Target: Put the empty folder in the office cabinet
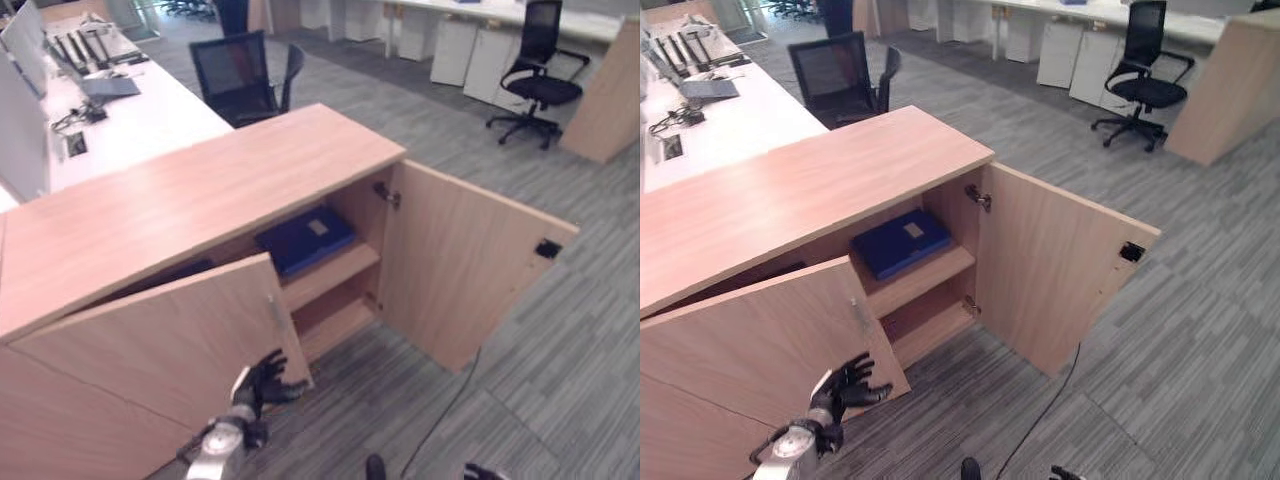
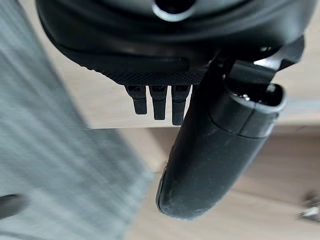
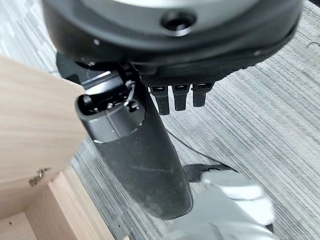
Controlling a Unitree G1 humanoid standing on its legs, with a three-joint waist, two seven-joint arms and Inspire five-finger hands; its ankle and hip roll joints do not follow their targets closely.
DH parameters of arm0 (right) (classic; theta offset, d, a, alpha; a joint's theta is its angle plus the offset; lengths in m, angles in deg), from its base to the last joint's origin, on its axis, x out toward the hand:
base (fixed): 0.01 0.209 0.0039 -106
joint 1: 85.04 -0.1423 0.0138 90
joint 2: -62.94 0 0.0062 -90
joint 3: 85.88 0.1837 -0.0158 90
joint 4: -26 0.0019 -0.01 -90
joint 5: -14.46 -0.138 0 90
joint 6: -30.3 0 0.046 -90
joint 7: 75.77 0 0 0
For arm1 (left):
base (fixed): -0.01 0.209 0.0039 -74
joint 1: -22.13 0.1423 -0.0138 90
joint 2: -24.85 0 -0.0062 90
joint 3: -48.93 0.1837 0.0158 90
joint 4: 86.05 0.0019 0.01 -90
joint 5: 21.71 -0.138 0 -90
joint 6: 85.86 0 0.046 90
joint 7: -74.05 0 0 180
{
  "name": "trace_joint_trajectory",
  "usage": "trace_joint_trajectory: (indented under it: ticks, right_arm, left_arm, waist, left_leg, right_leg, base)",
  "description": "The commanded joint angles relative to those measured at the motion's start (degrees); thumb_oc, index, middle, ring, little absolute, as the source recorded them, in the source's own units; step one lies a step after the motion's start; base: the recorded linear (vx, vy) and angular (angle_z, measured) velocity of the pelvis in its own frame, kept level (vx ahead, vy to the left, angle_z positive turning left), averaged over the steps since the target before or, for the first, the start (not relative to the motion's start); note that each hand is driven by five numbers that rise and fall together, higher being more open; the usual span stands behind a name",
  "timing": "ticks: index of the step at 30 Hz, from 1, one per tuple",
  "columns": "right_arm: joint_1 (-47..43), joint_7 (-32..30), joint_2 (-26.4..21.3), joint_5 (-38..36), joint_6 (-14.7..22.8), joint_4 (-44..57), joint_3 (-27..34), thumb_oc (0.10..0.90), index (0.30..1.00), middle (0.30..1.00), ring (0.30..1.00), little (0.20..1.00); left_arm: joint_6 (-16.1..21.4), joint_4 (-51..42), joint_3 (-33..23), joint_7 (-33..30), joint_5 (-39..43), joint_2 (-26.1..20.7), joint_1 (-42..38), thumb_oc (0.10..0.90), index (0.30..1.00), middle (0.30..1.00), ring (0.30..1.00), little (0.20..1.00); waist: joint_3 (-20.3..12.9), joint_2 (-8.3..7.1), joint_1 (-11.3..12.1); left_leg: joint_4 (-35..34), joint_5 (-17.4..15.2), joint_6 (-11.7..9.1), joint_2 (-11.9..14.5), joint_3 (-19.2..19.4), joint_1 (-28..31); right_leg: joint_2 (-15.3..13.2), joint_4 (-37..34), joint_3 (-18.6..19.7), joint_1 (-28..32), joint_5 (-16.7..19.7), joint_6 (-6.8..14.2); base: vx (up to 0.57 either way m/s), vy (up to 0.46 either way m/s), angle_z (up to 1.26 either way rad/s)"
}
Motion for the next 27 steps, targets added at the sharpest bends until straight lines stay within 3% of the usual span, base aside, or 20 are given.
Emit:
trace_joint_trajectory:
  ticks: [1, 4, 7, 10, 11, 12, 13, 15, 16, 17, 18, 20, 21, 22, 27]
  right_arm:
    - [-1.91, -1.13, -3.75, -2.62, 2.44, -0.02, 2.11, 0.8, 0.9, 0.9, 0.9, 0.9]
    - [-3.1, -1.32, -3.7, -3.13, 2.69, -0.66, 2.23, 0.8, 0.9, 0.9, 0.9, 0.9]
    - [-3.06, -0.65, -2.95, -2.04, 2.74, -0.67, 1.4, 0.8, 0.9, 0.9, 0.9, 0.9]
    - [-3.32, 0.08, -1.44, -0.88, 2.25, -0.94, -0.07, 0.8, 0.9, 0.9, 0.9, 0.9]
    - [-4.2, 0.23, -0.19, -0.04, 2.07, -0.32, -0.91, 0.8, 0.9, 0.9, 0.9, 0.9]
    - [-4.62, 0.19, 0.03, 0.18, 1.9, 0.05, -1.1, 0.8, 0.9, 0.9, 0.9, 0.9]
    - [-4.65, 0.18, 0.03, 0.18, 1.89, 0.06, -1.1, 0.8, 0.9, 0.9, 0.9, 0.9]
    - [-5.31, 0.08, 0.9, -0.16, 1.82, 0.98, -1.09, 0.8, 0.9, 0.9, 0.9, 0.9]
    - [-5.54, -0.11, 1.66, 0.13, 1.75, 1.65, -1.35, 0.8, 0.9, 0.9, 0.9, 0.9]
    - [-5.54, -0.11, 1.66, 0.13, 1.75, 1.66, -1.35, 0.8, 0.9, 0.9, 0.9, 0.9]
    - [-5.58, -0.19, 1.92, 0.53, 1.77, 1.96, -1.87, 0.8, 0.9, 0.9, 0.9, 0.9]
    - [-5.46, -0.15, 1.97, 0.73, 1.76, 1.92, -1.98, 0.8, 0.9, 0.9, 0.9, 0.9]
    - [-5.39, -0.14, 1.9, 1.0, 1.65, 1.89, -1.94, 0.8, 0.9, 0.9, 0.9, 0.9]
    - [-5.48, -0.04, 1.71, 1.61, 1.33, 1.49, -2.09, 0.8, 0.9, 0.9, 0.9, 0.9]
    - [-4.77, 0.15, 1.61, 1.44, 1.17, 0.89, -1.79, 0.8, 0.9, 0.9, 0.9, 0.9]
  left_arm:
    - [3.41, 0.77, -0.54, 1.22, -5.44, -1.09, -3.16, 0.8, 0.9, 0.9, 0.9, 0.9]
    - [2.72, 9.72, -0.65, 0.11, -8.62, -0.16, -3.72, 0.8, 0.9, 0.9, 0.9, 0.9]
    - [1.93, 16.48, -1.56, 0.16, -11.26, 0.57, -3.39, 0.8, 0.9, 0.9, 0.9, 0.9]
    - [0.65, 21.8, -1.08, 1.07, -14.61, 0.37, -2.74, 0.8, 0.9, 0.9, 0.9, 0.9]
    - [0.01, 22.48, -0.78, 0.94, -17.5, -0.34, -2.59, 0.8, 0.9, 0.9, 0.9, 0.9]
    - [-0.21, 22.74, -0.84, 0.77, -17.67, -0.59, -2.63, 0.8, 0.9, 0.9, 0.9, 0.9]
    - [-0.21, 22.75, -0.86, 0.77, -17.68, -0.58, -2.65, 0.8, 0.9, 0.9, 0.9, 0.9]
    - [-0.47, 22.84, -0.75, 0.55, -17.82, -1.05, -2.72, 0.8, 0.9, 0.9, 0.9, 0.9]
    - [-0.55, 22.97, -0.69, 0.51, -18.34, -1.51, -2.57, 0.8, 0.9, 0.9, 0.9, 0.9]
    - [-0.55, 22.97, -0.7, 0.51, -18.34, -1.51, -2.57, 0.8, 0.9, 0.9, 0.9, 0.9]
    - [-0.76, 23.14, -0.99, 0.51, -18.7, -1.96, -2.43, 0.8, 0.9, 0.9, 0.9, 0.9]
    - [-0.74, 23.75, -1.44, 0.52, -18.57, -2.11, -2.41, 0.8, 0.9, 0.9, 0.9, 0.9]
    - [-0.69, 24.34, -1.74, 0.18, -18.51, -2.29, -2.74, 0.8, 0.9, 0.9, 0.9, 0.9]
    - [-0.47, 24.64, -2.21, -0.26, -18.38, -2.29, -3.07, 0.8, 0.9, 0.9, 0.9, 0.9]
    - [-0.05, 24.82, -2.7, -0.44, -18.32, -2.64, -3.26, 0.8, 0.9, 0.9, 0.9, 0.9]
  waist:
    - [2.0, 2.18, 1.57]
    - [2.69, 2.9, 2.82]
    - [1.1, 3.56, 2.53]
    - [-0.21, 2.7, 2.24]
    - [0.66, 2.94, 2.22]
    - [1.35, 3.13, 2.0]
    - [1.36, 3.09, 2.0]
    - [2.75, 4.08, 1.15]
    - [2.94, 3.92, 1.58]
    - [2.99, 3.91, 1.55]
    - [2.64, 3.74, 2.32]
    - [2.51, 3.56, 2.51]
    - [2.19, 3.68, 2.28]
    - [2.06, 3.53, 1.49]
    - [1.47, 2.42, 1.37]
  left_leg:
    - [-1.33, 6.3, 2.43, -2.84, -3.92, -7.13]
    - [-3.27, 8.89, 1.96, -4.61, -6.82, -10.18]
    - [-9.19, 8.65, 3.15, -4.22, -6.3, -5.47]
    - [-10.7, 7.59, 5.02, -4.51, -5.07, -2.4]
    - [-11.79, 6.17, 6.17, -3.62, -3.53, 0.38]
    - [-11.92, 5.92, 6.5, -3.28, -2.99, 1.08]
    - [-11.89, 5.92, 6.52, -3.34, -2.97, 1.04]
    - [-12.0, 5.53, 6.94, -2.26, -2.62, 2.4]
    - [-12.37, 4.24, 6.89, -2.04, -1.42, 3.91]
    - [-12.37, 4.24, 6.89, -2.05, -1.46, 3.95]
    - [-12.38, 3.41, 6.46, -1.7, -0.9, 4.18]
    - [-12.56, 2.87, 6.17, -1.62, -1.08, 4.65]
    - [-12.68, 2.23, 5.86, -1.44, -1.91, 4.98]
    - [-12.68, 1.53, 5.67, -1.81, -2.97, 5.89]
    - [-12.32, 0.35, 5.18, -2.36, -3.74, 6.87]
  right_leg:
    - [-1.44, 1.46, -0.87, 7.77, -10.85, 9.68]
    - [-0.46, 1.38, 0.52, 9.04, -11.92, 9.56]
    - [-0.06, 1.94, 0.83, 9.45, -12.99, 9.62]
    - [0.19, 10.75, 1.76, 7.5, -15.11, 10.27]
    - [0.42, 21.54, -2.04, 1.79, -13.16, 13.88]
    - [0.01, 25.43, -3.96, -0.38, -10.85, 15.72]
    - [-0.05, 25.67, -3.93, -0.53, -10.95, 15.75]
    - [-0.62, 31.99, -6.82, -4.49, -7.97, 18.2]
    - [-5.05, 29.86, -11.58, -4.9, -6.96, 18.15]
    - [-5.07, 29.87, -11.6, -4.85, -6.98, 18.16]
    - [-8.37, 23.22, -15.4, -3.54, -8.88, 15.67]
    - [-9.87, 19.43, -16.4, -3.82, -7.98, 14.82]
    - [-10.63, 16.27, -15.45, -4.66, -6.91, 14.65]
    - [-11.62, 12.99, -12.1, -5.76, -4.41, 15.4]
    - [-12.95, 8.84, -7.11, -3.05, -1.78, 16.65]
  base:
    - [0.19, 0.026, -0.44]
    - [0.16, 0.043, -0.44]
    - [0.24, 0.123, -0.67]
    - [0.26, 0.14, -0.4]
    - [0.16, 0.136, -0.26]
    - [0.11, 0.098, -0.32]
    - [0.01, 0.058, -0.56]
    - [0.07, 0.06, -0.46]
    - [0.14, 0.025, -0.19]
    - [0.19, -0.064, -0.27]
    - [0.08, -0.067, -0.26]
    - [0.12, -0.125, -0.06]
    - [0.24, -0.177, -0.09]
    - [0.19, -0.114, -0.2]
    - [0.1, -0.131, 0.18]
